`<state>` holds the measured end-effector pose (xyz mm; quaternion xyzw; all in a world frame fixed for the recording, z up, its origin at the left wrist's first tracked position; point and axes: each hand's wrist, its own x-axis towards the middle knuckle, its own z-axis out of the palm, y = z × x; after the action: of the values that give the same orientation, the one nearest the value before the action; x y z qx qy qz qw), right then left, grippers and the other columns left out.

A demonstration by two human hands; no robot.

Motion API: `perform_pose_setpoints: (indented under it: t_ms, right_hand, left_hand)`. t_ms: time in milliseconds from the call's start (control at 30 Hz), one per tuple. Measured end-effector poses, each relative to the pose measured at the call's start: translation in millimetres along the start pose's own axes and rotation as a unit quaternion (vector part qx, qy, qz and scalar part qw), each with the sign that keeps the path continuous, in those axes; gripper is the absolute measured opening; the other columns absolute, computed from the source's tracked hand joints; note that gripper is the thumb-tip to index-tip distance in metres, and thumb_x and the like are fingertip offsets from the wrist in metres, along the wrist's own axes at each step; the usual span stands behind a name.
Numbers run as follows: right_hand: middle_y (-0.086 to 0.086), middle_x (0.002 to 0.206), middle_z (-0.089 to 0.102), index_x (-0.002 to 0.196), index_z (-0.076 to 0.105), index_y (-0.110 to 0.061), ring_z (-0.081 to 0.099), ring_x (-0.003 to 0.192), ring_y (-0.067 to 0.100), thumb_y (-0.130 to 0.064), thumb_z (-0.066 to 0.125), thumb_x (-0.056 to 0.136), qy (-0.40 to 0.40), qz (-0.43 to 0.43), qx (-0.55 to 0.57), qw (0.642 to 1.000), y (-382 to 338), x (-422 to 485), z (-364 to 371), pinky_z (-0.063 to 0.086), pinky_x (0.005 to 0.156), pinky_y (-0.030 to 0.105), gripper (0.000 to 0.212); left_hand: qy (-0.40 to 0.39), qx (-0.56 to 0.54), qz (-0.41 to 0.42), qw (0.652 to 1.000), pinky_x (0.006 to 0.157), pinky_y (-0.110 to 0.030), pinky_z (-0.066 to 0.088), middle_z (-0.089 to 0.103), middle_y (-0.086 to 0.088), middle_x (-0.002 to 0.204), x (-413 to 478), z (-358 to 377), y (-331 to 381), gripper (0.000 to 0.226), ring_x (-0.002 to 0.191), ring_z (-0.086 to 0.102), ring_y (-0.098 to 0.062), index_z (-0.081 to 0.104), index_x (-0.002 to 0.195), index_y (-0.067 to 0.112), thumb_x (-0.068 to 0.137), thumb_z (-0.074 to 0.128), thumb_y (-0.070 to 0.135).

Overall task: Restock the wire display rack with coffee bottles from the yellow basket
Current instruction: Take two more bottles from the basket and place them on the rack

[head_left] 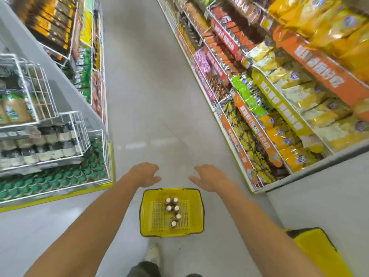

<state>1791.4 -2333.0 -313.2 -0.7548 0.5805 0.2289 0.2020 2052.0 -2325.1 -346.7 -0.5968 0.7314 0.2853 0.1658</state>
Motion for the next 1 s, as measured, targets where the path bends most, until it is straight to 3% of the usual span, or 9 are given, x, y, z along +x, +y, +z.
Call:
perform_pose_setpoints:
  t_ms: [267,367,467,567,800,1000]
  right_hand:
    - [0.014,0.157,0.047,0.156,0.042,-0.018,0.043,0.146,0.034,-0.059,0.039,0.107,-0.092,-0.061,0.025,0.994,51.2,98.0,99.1,0.041,0.115,0.048,0.064]
    - [0.013,0.150,0.054,0.145,0.053,-0.017,0.051,0.139,0.035,-0.059,0.042,0.106,-0.109,-0.070,0.021,0.991,68.8,137.0,171.5,0.047,0.108,0.047,0.059]
    - [0.015,0.154,0.050,0.151,0.048,-0.016,0.047,0.142,0.037,-0.056,0.041,0.107,-0.131,-0.070,0.018,0.989,83.4,175.5,257.4,0.045,0.110,0.048,0.060]
    - [0.017,0.155,0.047,0.155,0.043,-0.014,0.045,0.143,0.038,-0.057,0.039,0.107,-0.141,-0.069,0.010,0.988,93.3,221.7,343.3,0.044,0.111,0.051,0.064]
    - [0.016,0.150,0.053,0.150,0.049,-0.015,0.050,0.138,0.038,-0.057,0.042,0.106,-0.132,-0.091,0.006,0.987,95.5,323.6,503.3,0.047,0.106,0.050,0.061]
    - [0.015,0.146,0.054,0.149,0.045,-0.018,0.051,0.135,0.037,-0.061,0.037,0.105,-0.104,-0.135,0.017,0.985,93.1,377.5,586.2,0.049,0.100,0.049,0.062]
  left_hand:
    - [-0.061,-0.048,-0.085,0.993,0.113,-0.042,0.041,0.051,-0.008,0.152,64.0,115.7,0.3,0.059,0.141,0.046,-0.028,0.046,0.149,0.017,0.101,0.048,0.050]
    - [-0.082,-0.071,-0.108,0.988,0.117,-0.039,0.036,0.045,-0.008,0.157,103.5,191.0,3.1,0.064,0.145,0.041,-0.028,0.040,0.154,0.019,0.101,0.047,0.053]
    - [-0.098,-0.087,-0.113,0.985,0.121,-0.038,0.030,0.036,-0.004,0.164,150.8,275.1,0.2,0.067,0.150,0.034,-0.025,0.033,0.158,0.021,0.102,0.045,0.054]
    - [-0.092,-0.111,-0.106,0.984,0.118,-0.040,0.035,0.042,-0.007,0.159,206.0,355.2,-8.0,0.064,0.147,0.038,-0.026,0.038,0.155,0.017,0.102,0.047,0.051]
    - [-0.086,-0.152,-0.113,0.978,0.110,-0.041,0.042,0.052,-0.012,0.151,303.4,509.3,-32.6,0.061,0.139,0.048,-0.030,0.047,0.148,0.013,0.100,0.050,0.050]
    - [-0.058,-0.217,-0.090,0.970,0.113,-0.038,0.040,0.050,-0.008,0.155,353.9,597.5,-28.2,0.069,0.142,0.047,-0.025,0.045,0.152,0.016,0.096,0.055,0.056]
